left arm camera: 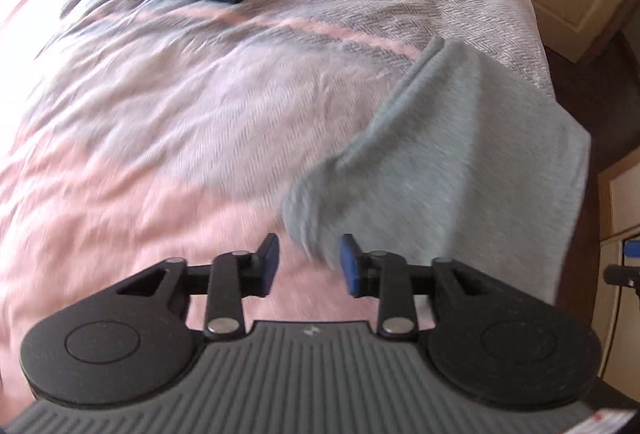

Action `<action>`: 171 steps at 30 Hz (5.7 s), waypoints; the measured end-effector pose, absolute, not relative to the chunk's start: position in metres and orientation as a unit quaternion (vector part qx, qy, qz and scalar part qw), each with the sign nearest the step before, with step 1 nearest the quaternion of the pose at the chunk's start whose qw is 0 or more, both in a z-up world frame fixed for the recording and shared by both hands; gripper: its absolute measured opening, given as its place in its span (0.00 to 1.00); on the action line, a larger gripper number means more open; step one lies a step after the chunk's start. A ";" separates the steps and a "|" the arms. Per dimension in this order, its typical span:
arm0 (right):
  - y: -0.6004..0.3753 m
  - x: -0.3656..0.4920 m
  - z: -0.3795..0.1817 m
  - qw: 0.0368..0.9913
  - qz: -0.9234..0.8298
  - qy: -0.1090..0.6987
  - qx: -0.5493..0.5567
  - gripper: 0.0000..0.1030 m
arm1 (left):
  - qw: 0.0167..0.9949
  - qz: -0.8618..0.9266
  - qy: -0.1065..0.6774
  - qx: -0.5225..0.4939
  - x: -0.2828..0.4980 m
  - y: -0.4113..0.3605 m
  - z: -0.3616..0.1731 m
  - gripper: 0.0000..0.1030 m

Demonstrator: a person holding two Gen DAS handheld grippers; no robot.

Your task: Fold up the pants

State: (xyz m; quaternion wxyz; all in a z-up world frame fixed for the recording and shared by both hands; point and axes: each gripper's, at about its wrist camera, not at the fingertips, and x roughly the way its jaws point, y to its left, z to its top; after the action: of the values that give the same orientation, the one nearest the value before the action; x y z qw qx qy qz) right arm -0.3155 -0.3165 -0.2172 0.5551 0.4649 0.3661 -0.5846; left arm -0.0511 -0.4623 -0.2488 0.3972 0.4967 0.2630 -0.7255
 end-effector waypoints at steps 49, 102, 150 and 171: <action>-0.553 -0.431 -0.276 0.770 -0.272 0.395 0.421 0.62 | 0.657 -0.499 0.516 0.230 -0.107 -0.334 -0.287 0.68; -1.111 -0.332 -0.227 0.810 -0.182 0.287 0.479 0.37 | 0.631 -0.580 0.513 0.044 -0.110 -0.916 -0.248 0.45; -0.996 -0.339 -0.309 0.834 -0.347 0.410 0.129 0.30 | 0.737 -0.535 0.350 0.220 -0.200 -0.891 -0.314 0.35; -0.893 -0.409 -0.140 0.825 -0.331 0.366 0.275 0.56 | 0.722 -0.500 0.395 0.269 -0.250 -0.771 -0.141 0.59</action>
State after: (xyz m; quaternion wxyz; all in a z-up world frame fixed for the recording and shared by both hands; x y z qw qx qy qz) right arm -0.4088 -0.8931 -0.1403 0.8255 0.2749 0.3655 -0.3308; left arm -0.2501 -0.7705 -0.1414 0.7224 0.2686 0.3951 -0.4999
